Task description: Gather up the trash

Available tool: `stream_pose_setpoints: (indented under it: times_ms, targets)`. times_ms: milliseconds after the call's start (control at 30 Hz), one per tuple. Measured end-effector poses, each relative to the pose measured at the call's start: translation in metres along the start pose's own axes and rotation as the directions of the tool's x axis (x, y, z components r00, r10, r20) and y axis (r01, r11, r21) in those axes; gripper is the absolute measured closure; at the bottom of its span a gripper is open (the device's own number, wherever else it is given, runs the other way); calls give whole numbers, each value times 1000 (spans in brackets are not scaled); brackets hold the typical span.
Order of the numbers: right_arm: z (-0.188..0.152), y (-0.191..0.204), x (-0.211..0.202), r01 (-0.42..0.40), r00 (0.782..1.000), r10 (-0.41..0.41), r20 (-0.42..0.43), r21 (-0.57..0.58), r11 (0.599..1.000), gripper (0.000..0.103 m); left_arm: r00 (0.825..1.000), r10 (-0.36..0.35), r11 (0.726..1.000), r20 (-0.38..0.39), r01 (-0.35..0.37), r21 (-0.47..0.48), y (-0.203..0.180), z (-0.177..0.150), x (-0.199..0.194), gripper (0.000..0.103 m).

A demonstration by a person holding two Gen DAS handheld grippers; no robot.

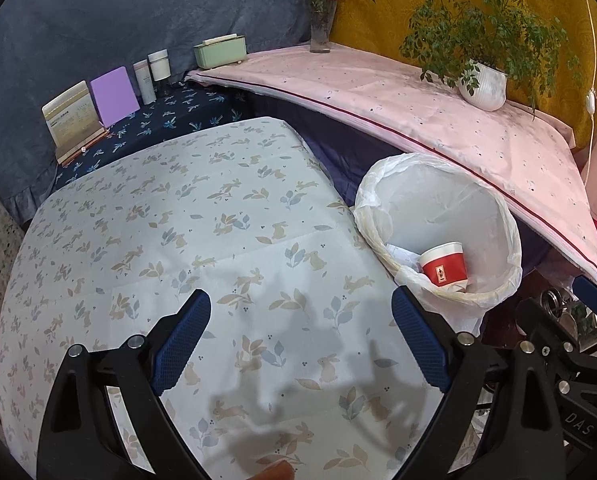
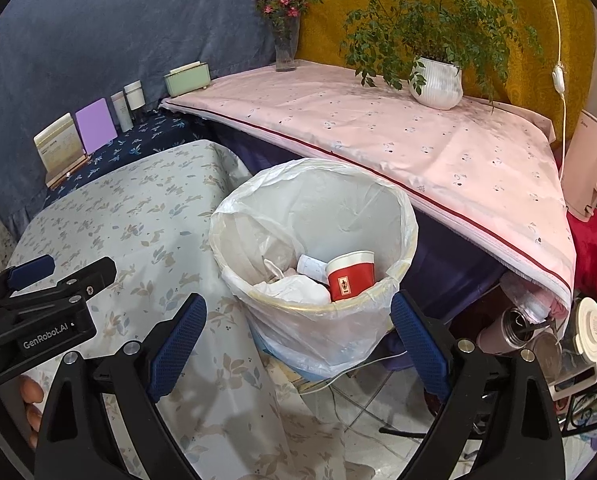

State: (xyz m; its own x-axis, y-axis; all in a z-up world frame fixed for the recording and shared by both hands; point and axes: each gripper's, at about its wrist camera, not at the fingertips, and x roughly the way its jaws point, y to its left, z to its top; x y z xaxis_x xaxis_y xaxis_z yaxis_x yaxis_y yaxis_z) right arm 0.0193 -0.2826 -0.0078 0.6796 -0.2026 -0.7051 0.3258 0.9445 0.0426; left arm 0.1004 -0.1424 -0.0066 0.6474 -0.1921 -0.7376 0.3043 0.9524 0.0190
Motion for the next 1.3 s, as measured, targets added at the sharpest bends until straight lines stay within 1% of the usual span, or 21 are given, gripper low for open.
stream_pose_setpoints:
  times_ms: [200,267,800,1300]
  targets:
    - [-1,0,-1,12,1000,-12,4,2,1000,14,1000,7,1000,-12,-7,-10,0,-3,2,15]
    - [-1,0,-1,17,1000,-17,4,3,1000,14,1000,12,1000,-11,-12,-13,0,-4,2,12]
    - [-3,0,2,31,1000,-31,4,-11,999,13,1000,10,1000,-5,-10,19,-8,-5,2,12]
    - [-5,-8,2,42,999,-42,5,5,999,13,1000,7,1000,-12,-7,9,-13,-9,0,12]
